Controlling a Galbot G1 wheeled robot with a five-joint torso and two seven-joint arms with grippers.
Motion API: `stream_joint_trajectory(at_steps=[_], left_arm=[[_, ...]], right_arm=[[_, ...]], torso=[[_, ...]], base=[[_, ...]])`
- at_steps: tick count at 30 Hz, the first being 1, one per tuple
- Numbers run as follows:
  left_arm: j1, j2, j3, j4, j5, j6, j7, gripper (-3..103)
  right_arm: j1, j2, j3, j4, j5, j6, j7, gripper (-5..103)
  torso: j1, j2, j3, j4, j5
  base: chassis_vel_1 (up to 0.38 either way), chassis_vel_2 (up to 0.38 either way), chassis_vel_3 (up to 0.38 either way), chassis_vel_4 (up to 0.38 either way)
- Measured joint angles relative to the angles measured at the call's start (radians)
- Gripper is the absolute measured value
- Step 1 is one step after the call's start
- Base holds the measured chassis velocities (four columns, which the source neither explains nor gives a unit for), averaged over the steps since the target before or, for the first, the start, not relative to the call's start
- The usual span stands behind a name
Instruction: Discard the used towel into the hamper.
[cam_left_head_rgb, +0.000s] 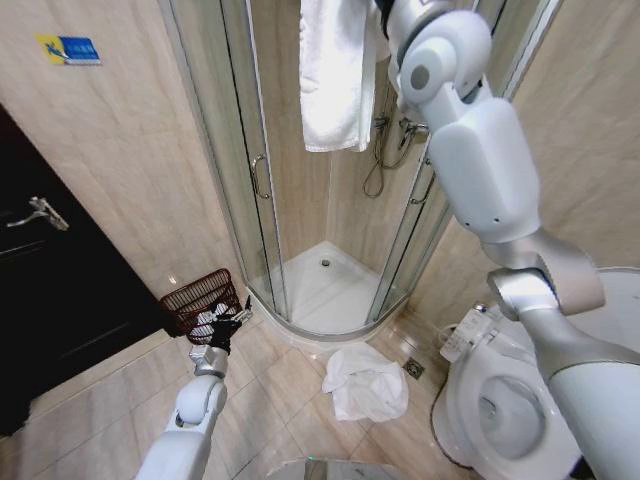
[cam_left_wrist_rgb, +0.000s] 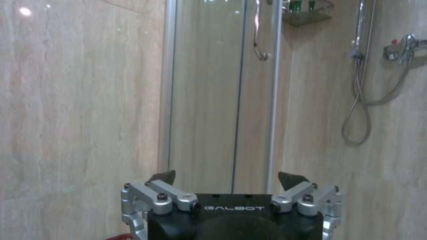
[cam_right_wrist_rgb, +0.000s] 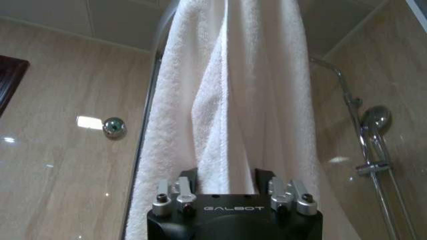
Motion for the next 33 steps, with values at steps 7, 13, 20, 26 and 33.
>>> stream_joint_trajectory(at_steps=[7,13,20,26,33], left_arm=[[-0.004,-0.008,0.004,-0.006,0.006,0.000,0.000,100],[-0.005,-0.007,0.005,-0.012,0.007,0.003,0.000,100],[-0.004,-0.011,0.009,-0.014,0.017,0.019,-0.001,100],[-0.005,-0.012,0.009,-0.015,0.021,0.018,-0.001,100],[-0.003,-0.010,0.004,-0.019,0.022,0.018,-0.001,100]], right_arm=[[0.006,0.012,0.001,-0.017,0.017,0.002,-0.010,33],[0.007,0.007,-0.001,-0.014,0.020,0.001,-0.012,9],[-0.019,-0.021,-0.013,0.024,0.028,0.001,-0.011,7],[-0.098,-0.063,-0.021,0.077,0.031,0.001,-0.011,7],[-0.183,-0.085,-0.019,0.115,0.028,0.005,-0.014,7]], torso=[[0.000,0.000,0.000,0.0002,-0.0003],[0.000,0.000,0.000,0.0002,-0.0003],[0.000,0.000,0.000,0.0002,-0.0002],[0.000,0.000,0.000,0.0001,-0.0001],[0.000,0.000,0.000,0.0002,-0.0002]], base=[[0.000,0.000,0.000,0.000],[0.000,0.000,0.000,0.000],[0.000,0.000,0.000,0.000],[0.000,0.000,0.000,0.000],[0.000,0.000,0.000,0.000]])
